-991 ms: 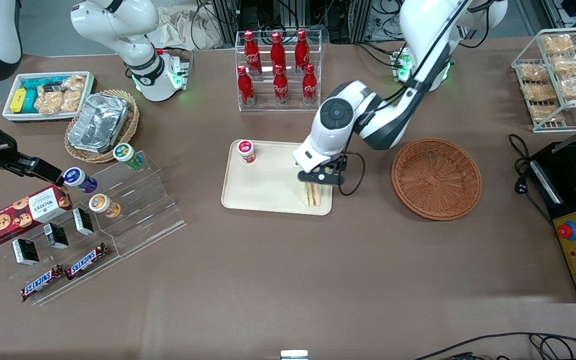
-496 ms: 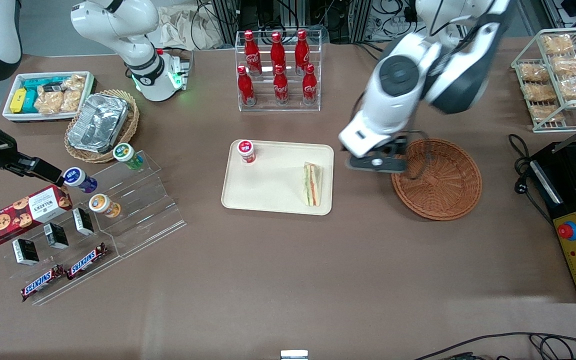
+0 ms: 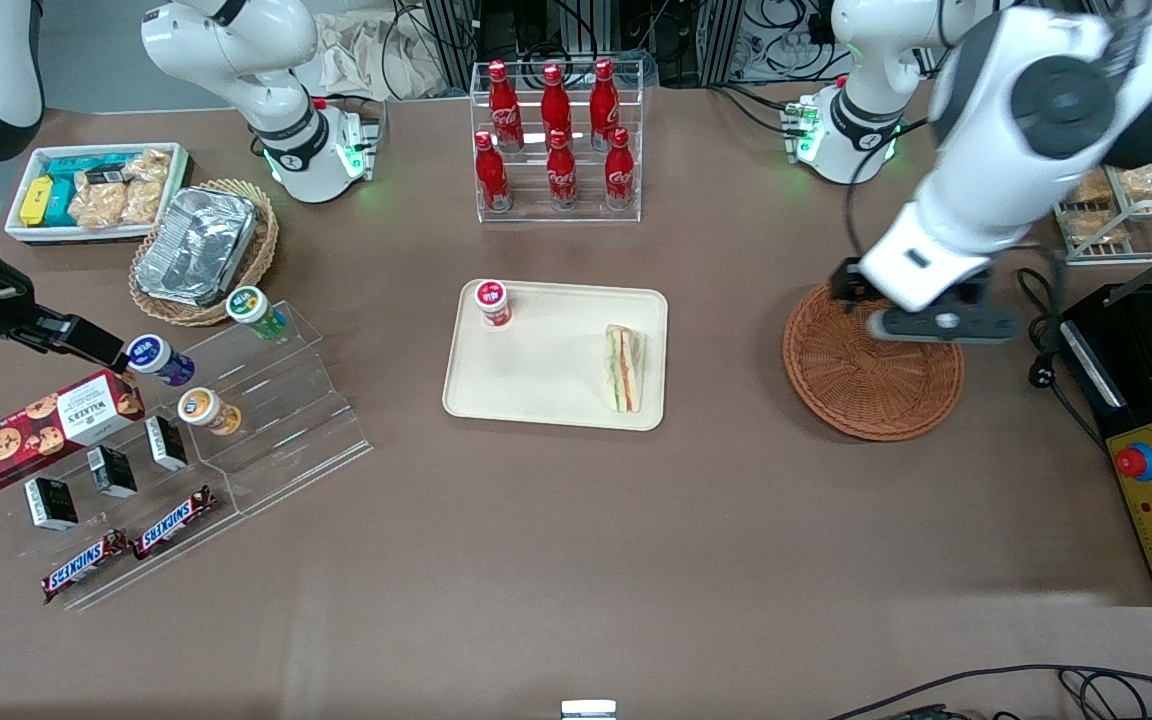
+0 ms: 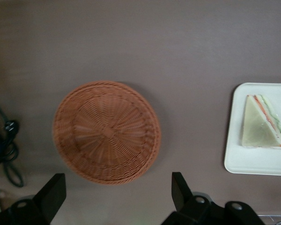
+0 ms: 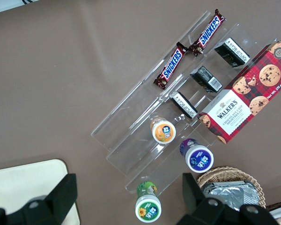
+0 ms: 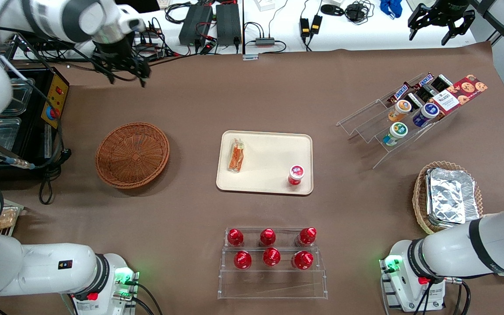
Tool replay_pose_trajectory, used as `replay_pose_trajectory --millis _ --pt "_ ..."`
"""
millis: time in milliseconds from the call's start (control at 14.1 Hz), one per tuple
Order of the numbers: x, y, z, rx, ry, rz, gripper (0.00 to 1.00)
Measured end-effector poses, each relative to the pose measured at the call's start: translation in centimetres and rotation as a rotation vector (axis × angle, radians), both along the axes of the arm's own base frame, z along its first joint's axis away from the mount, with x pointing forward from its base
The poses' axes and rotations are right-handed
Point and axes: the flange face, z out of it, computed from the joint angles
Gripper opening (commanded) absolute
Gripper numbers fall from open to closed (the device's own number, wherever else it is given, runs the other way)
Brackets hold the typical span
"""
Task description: Place sandwich from basket to tray
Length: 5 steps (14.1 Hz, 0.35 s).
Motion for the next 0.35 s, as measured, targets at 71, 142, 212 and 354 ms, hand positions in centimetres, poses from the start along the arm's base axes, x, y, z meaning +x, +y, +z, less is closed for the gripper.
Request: replay_pose_trajectory --millis 71,142,212,354 --pt "0.4 1.6 1.0 0.0 -0.004 0.03 1.0" --pt "0.8 3.3 1.7 -0.002 -0.009 0.058 1.0" --pt "1.2 4.8 2.2 -0.004 -0.017 0.075 1.0" --pt "1.5 7.1 3.4 -0.008 -0.021 0.07 1.0"
